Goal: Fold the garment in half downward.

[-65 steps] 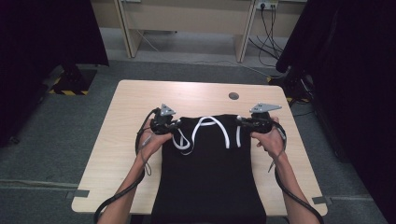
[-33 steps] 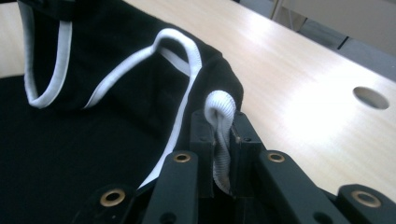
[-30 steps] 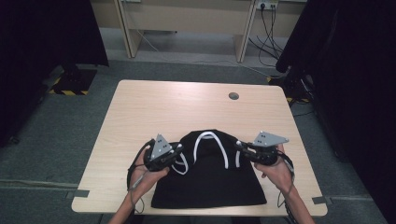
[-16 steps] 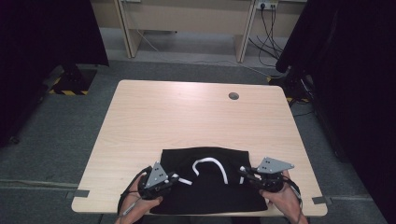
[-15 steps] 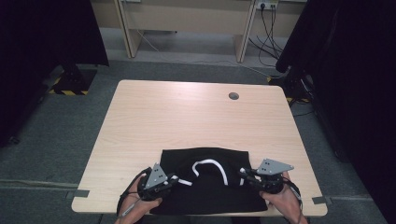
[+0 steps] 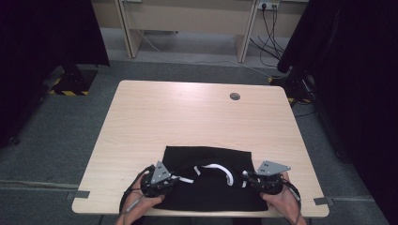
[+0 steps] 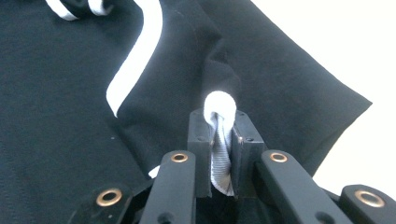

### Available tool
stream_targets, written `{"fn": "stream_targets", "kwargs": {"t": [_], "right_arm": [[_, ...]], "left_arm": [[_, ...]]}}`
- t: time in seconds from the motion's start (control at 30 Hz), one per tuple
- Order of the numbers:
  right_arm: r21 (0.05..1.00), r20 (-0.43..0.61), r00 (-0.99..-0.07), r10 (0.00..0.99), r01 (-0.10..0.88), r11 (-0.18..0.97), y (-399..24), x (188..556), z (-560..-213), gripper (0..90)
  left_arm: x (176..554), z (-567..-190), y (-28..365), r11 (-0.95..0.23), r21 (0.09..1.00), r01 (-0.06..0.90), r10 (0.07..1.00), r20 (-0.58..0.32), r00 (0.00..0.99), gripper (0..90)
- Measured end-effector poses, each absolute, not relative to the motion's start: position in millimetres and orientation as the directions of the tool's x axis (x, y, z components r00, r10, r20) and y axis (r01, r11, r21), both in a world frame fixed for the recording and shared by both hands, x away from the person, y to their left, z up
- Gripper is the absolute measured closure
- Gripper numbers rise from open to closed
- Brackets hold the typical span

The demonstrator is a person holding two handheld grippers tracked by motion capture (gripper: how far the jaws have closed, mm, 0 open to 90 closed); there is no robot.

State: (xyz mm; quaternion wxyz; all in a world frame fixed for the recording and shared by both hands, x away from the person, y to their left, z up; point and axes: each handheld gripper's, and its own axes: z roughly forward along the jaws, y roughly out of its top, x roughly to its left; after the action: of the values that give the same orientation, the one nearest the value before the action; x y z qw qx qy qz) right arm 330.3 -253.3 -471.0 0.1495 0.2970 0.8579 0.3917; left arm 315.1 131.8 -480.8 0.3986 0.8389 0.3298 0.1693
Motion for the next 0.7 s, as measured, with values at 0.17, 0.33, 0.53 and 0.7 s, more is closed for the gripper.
{"fn": "stream_targets", "kwargs": {"t": [0.17,0.33,0.53,0.7], "right_arm": [[0.765,0.029,-0.751,0.660,0.441,0.469,-260.2,350.5,-470.9,69.4],[0.788,0.045,-0.734,0.678,0.443,0.427,-261.9,351.7,-451.2,50.4],[0.780,0.037,-0.755,0.654,0.431,0.454,-250.4,355.5,-429.5,42.1],[0.722,0.040,-0.765,0.643,0.467,0.510,-231.7,375.9,-434.3,39.8]], "left_arm": [[332.5,-480.0,131.8,-0.430,0.786,0.445,0.697,-0.025,0.717,59.7],[327.7,-468.7,126.2,-0.430,0.807,0.405,0.699,0.014,0.715,36.9],[331.7,-459.9,111.8,-0.430,0.815,0.388,0.697,0.027,0.717,27.4],[340.3,-463.6,102.9,-0.448,0.807,0.385,0.680,0.028,0.733,36.0]]}}
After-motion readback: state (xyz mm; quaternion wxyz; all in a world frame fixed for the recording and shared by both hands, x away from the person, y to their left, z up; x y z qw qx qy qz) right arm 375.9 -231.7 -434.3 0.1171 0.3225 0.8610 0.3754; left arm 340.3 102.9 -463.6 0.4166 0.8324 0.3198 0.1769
